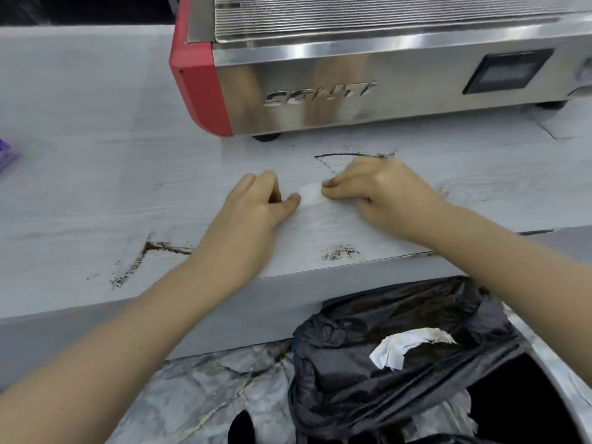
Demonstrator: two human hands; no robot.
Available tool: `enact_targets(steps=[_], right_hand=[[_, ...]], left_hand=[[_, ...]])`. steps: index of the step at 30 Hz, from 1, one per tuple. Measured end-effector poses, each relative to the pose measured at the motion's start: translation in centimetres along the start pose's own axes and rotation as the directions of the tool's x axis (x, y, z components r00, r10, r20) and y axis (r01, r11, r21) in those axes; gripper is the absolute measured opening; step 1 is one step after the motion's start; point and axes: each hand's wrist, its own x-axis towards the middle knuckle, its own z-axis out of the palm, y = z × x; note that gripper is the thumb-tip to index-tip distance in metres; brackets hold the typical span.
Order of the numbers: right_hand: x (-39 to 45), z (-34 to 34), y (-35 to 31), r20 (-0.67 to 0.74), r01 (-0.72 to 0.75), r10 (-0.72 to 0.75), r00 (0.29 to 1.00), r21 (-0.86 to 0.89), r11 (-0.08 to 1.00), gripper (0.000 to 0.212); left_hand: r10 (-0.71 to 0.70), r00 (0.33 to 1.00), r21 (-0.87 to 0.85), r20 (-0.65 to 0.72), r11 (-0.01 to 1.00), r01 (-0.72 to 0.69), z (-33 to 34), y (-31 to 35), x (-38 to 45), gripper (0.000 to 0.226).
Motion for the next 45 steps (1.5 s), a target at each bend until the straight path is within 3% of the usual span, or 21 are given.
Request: enact_targets(steps=[6,9,14,16,22,26,30,38,45], right_hand=[[-6.1,-2.2,-0.9,0.034,0.057,-0.059,0.998,0.043,0.997,0.031],[-5.3,-2.3,0.4,-0.035,0.017,-0.015,0.999,0.061,0.998,0.032],[-1.6,-2.0,4.4,-0.277,-0.061,0.043,0.960,-0.054,0.997,0.034],[-0.4,-1.9,5.8,-0.315,-0.099,0.066,0.947,-0.090,0.991,0.032],[0.7,-0.9,8.5,-0.136,-0.125,0.096,0.986,-0.216,0.968,0.041],[0.6,-0.6,9.6,-0.050,-0.159,0.152,0.987,-0.221,0.962,0.046],[-0.2,-0.9,9.9,-0.054,-0.130,0.121,0.991,-0.191,0.973,0.043],[-5.7,-3.0,5.9,-0.084,-0.095,0.086,0.993,-0.107,0.990,0.034],[-9.4,-4.4,2.3,-0.044,-0.054,0.053,0.998,-0.004,0.999,0.025]], left_hand=[[0.100,0.993,-0.116,0.069,0.989,-0.091,-0.3,4.2,-2.1,0.041],[0.088,0.995,-0.201,0.047,0.976,-0.077,-0.4,3.7,-0.2,0.037],[0.116,0.977,0.025,-0.181,0.993,-0.113,0.1,0.8,5.7,0.029],[0.163,0.970,0.140,-0.181,0.980,-0.139,0.6,0.0,7.4,0.027],[0.116,0.990,0.279,0.080,0.951,-0.134,2.6,-0.7,9.9,0.043],[-0.067,0.990,0.213,0.121,0.976,0.040,3.0,-0.6,11.0,0.065],[-0.115,0.985,0.146,0.125,0.985,0.096,3.2,-0.9,11.4,0.071],[0.054,0.986,-0.051,0.160,0.998,-0.046,3.0,1.7,7.3,0.072],[0.170,0.978,-0.091,0.121,0.983,-0.160,2.0,5.4,2.0,0.044]])
